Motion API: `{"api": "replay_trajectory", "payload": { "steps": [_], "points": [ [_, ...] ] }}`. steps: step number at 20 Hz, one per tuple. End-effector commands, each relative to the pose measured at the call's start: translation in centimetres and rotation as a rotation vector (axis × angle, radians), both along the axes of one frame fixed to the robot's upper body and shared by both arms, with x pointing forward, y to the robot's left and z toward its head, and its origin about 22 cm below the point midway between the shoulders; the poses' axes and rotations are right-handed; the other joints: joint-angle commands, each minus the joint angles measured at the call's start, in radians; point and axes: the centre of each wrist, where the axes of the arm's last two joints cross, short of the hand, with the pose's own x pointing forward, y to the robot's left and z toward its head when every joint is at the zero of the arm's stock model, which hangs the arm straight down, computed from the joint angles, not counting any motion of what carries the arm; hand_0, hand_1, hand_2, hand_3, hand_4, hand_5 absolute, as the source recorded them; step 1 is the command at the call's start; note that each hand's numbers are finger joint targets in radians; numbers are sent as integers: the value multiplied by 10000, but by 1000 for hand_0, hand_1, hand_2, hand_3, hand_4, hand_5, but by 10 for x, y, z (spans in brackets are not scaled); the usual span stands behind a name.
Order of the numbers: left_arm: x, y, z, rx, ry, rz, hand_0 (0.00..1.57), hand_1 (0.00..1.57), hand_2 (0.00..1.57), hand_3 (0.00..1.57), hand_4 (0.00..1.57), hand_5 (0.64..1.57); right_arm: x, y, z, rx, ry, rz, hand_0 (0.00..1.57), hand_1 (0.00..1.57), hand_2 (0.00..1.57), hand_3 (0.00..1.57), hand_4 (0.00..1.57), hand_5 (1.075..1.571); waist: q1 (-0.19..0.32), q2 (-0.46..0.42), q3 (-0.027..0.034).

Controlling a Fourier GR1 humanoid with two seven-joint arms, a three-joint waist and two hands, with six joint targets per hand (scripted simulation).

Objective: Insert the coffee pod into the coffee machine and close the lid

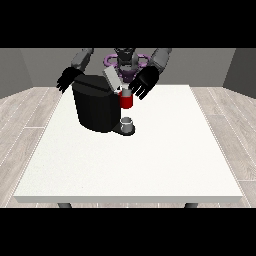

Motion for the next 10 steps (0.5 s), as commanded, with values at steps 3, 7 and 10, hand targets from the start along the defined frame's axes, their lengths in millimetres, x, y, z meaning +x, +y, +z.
{"api": "replay_trajectory", "payload": {
  "steps": [3,7,10],
  "points": [
    [0,-23,-20,215,-77,-476,1064,1064,1117,952,360,1571,6,-4,-3,-53,-80,-290,0,0,0,0,438,1571,381,-45,-18],
    [-1,4,3,854,146,-284,567,567,810,640,235,1571,1,5,-4,89,-216,98,0,0,0,0,463,1571,45,37,-18],
    [-2,9,-8,1239,405,-600,0,0,0,0,0,1571,1,-6,-8,-36,-201,-29,0,0,0,0,459,1571,222,107,-18]
  ]
}}
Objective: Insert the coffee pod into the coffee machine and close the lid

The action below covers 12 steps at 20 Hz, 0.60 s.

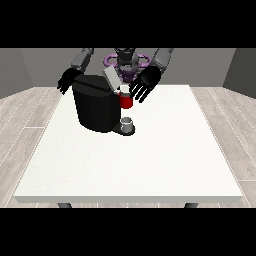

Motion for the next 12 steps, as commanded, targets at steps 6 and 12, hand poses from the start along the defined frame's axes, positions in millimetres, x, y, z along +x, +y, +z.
{"api": "replay_trajectory", "payload": {
  "steps": [6,12],
  "points": [
    [-2,-4,-20,852,826,-215,0,0,0,0,0,1571,-11,-20,-30,68,716,-387,0,0,0,0,419,1571,298,-530,-12],
    [0,-9,-4,715,752,-319,0,0,0,0,0,1571,-1,-14,-21,-87,893,-428,0,0,0,0,338,1571,443,-632,-13]
  ]
}}
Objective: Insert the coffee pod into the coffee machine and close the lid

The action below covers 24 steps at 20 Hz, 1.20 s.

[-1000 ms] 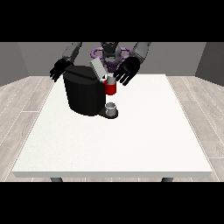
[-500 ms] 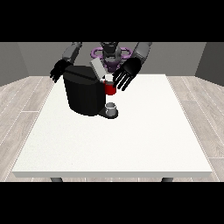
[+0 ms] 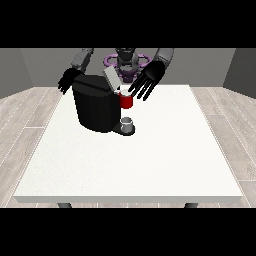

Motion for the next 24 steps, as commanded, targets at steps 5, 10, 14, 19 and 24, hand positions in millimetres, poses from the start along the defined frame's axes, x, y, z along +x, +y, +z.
{"api": "replay_trajectory", "payload": {
  "steps": [5,10,14,19,24],
  "points": [
    [-3,-40,-25,-74,443,-566,0,0,0,0,0,1571,-13,-4,-38,28,481,-595,0,0,0,0,424,1571,750,-778,3],
    [-8,-28,-57,-1348,1103,-346,0,0,0,0,0,1571,-29,-26,-51,242,1194,-867,0,0,0,0,381,1571,982,-1534,0],
    [-12,-19,-82,-5033,1397,-411,0,0,0,0,79,1571,-37,-42,-55,433,1701,-1423,0,0,0,0,387,1571,1568,-2364,-9],
    [-35,-28,-158,-7727,2553,-57,0,0,0,0,0,1571,-48,-48,-60,427,2007,-1658,0,0,0,0,398,1571,1972,-3223,-13],
    [-67,-20,-211,-8768,3378,479,0,0,0,0,191,1571,-81,-57,-80,-125,2741,-1765,0,0,0,0,492,1571,2422,-4509,-7]
  ]
}}
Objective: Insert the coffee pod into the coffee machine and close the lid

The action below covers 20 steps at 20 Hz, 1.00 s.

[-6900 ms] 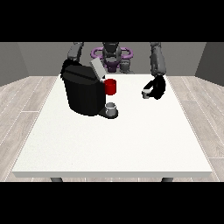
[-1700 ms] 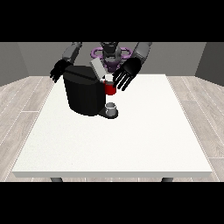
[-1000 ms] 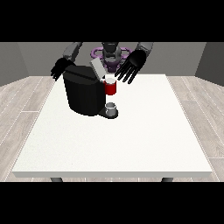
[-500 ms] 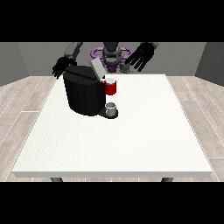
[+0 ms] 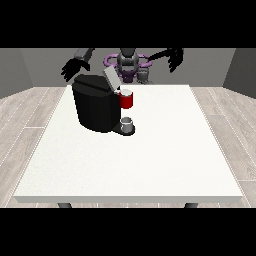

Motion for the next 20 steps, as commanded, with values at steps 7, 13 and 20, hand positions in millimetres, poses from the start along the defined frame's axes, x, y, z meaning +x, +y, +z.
{"api": "replay_trajectory", "payload": {
  "steps": [7,13,20],
  "points": [
    [-55,14,-78,-2026,1768,1026,0,0,0,0,0,1571,0,-6,35,-611,-215,2029,0,0,0,0,289,1571,409,-1453,0],
    [-56,18,-67,-2882,1411,949,0,0,0,0,135,1571,34,8,80,-716,-1733,2554,0,0,0,0,0,1571,931,-720,6],
    [-79,31,-76,-3306,1157,1032,0,0,0,0,204,1571,45,20,105,-1135,-1830,3939,0,0,0,0,0,1571,996,-343,4]
  ]
}}
